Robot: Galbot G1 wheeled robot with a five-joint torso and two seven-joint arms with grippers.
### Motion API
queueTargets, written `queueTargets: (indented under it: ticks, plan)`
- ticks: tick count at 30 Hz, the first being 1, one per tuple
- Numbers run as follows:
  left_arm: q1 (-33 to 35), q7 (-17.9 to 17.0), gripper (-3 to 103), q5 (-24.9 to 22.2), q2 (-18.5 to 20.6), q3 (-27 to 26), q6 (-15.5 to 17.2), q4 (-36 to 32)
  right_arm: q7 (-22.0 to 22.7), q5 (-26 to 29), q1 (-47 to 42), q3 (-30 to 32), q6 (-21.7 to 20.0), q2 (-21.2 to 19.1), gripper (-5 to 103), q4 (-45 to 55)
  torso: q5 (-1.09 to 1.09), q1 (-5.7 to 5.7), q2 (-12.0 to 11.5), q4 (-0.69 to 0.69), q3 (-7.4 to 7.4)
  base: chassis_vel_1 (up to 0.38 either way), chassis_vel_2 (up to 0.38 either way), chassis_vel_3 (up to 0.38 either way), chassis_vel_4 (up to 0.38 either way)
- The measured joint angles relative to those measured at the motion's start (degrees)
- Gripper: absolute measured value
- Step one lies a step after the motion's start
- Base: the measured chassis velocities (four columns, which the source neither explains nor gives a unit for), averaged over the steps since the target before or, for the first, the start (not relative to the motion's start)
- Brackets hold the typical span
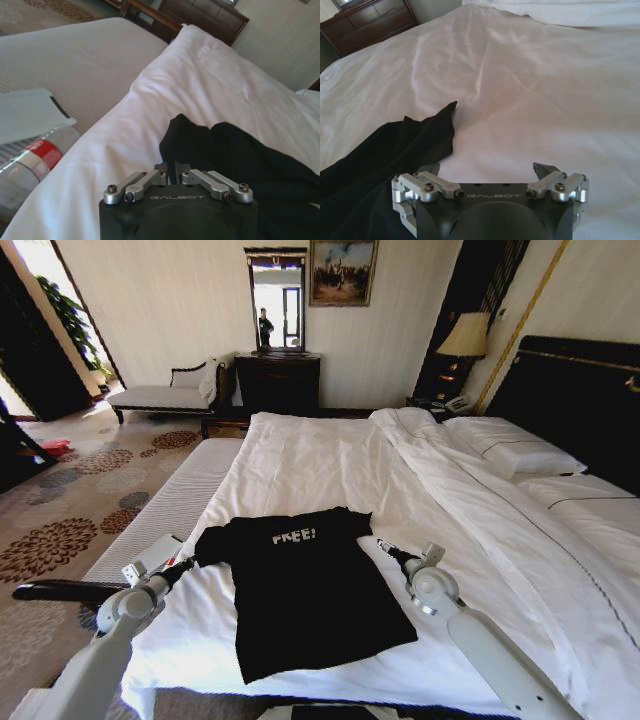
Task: Fold the clothes on the bed.
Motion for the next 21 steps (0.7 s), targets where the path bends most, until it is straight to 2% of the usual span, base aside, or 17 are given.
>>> queueTargets:
  ticks: [3, 6, 7, 8, 9, 11, 12, 14, 15, 16, 17, 20, 21]
  plan:
    - [0.6, 0.1, 20, -0.1, -0.2, -1.0, -0.3, -2.0, 0.0, 0.1, -0.2, 0.1, 0.0, 0.0, 100, -0.2, 0.0, 0.0, 0.0, 0.0, 0.0, 0.0, 0.0, 0.0, 0.0]
    - [1.8, -0.1, 36, -2.2, -1.1, -4.6, -0.4, -7.3, 0.6, 4.1, -1.2, 1.4, -0.9, -0.3, 100, 0.5, 0.01, 0.0, 0.0, -0.02, 0.0, 0.0, 0.0, 0.0, 0.0]
    - [1.8, -0.1, 36, -2.2, -1.1, -4.6, -0.4, -7.3, 0.6, 4.1, -1.2, 1.4, -0.9, -0.3, 100, 0.5, 0.01, 0.0, 0.0, -0.02, 0.0, 0.0, 0.0, 0.0, 0.0]
    - [2.0, -0.5, 42, -3.7, -1.4, -5.9, -0.4, -9.0, 1.4, 6.3, -1.7, 2.2, -1.6, -0.6, 100, 1.2, 0.01, 0.0, 0.0, -0.01, 0.0, 0.0, 0.0, 0.0, 0.0]
    - [2.0, -1.2, 42, -6.0, -1.8, -7.4, -0.4, -10.8, 2.1, 8.3, -2.4, 3.1, -2.3, -1.1, 100, 2.0, 0.0, 0.0, 0.0, 0.0, 0.0, 0.0, 0.0, 0.0, 0.0]
    - [1.0, -3.6, 52, -10.9, -2.3, -9.7, -0.1, -14.1, 3.2, 11.6, -4.1, 5.0, -3.9, -2.5, 100, 3.2, 0.0, 0.0, 0.0, 0.0, 0.0, 0.0, 0.0, 0.0, 0.0]
    - [1.0, -3.6, 52, -10.9, -2.3, -9.7, -0.1, -14.1, 3.2, 11.6, -4.1, 5.0, -3.9, -2.5, 100, 3.2, 0.0, 0.0, 0.0, 0.0, 0.0, 0.0, 0.0, 0.0, 0.0]
    - [-1.0, -6.7, 63, -15.5, -2.4, -11.3, 0.2, -17.6, 4.8, 15.4, -6.1, 6.7, -5.4, -4.5, 100, 4.8, 0.0, 0.0, 0.0, -0.02, 0.0, 0.0, 0.0, 0.0, 0.0]
    - [-2.1, -8.4, 63, -17.4, -2.4, -11.7, 0.2, -19.4, 5.7, 16.9, -7.4, 7.3, -6.0, -5.6, 100, 5.9, 0.01, 0.0, 0.0, -0.04, 0.0, 0.0, 0.0, 0.0, 0.0]
    - [-3.2, -9.8, 69, -19.3, -2.3, -11.8, 0.3, -21.4, 6.5, 18.1, -8.9, 7.8, -6.6, -6.6, 100, 7.0, 0.0, 0.0, 0.0, -0.03, 0.0, 0.0, 0.0, 0.0, 0.0]
    - [-3.2, -9.8, 69, -19.3, -2.3, -11.8, 0.3, -21.4, 6.5, 18.1, -8.9, 7.8, -6.6, -6.6, 100, 7.0, 0.0, 0.0, 0.0, -0.03, 0.0, 0.0, 0.0, 0.0, 0.0]
    - [-6.2, -12.5, 85, -22.4, -2.0, -10.1, 0.7, -28.4, 9.0, 20.9, -15.0, 9.5, -8.2, -9.9, 100, 11.5, 0.02, 0.0, 0.0, -0.04, 0.0, 0.0, 0.0, 0.0, 0.0]
    - [-6.2, -12.5, 85, -22.4, -2.0, -10.1, 0.7, -28.4, 9.0, 20.9, -15.0, 9.5, -8.2, -9.9, 100, 11.5, 0.02, 0.0, 0.0, -0.04, 0.0, 0.0, 0.0, 0.0, 0.0]
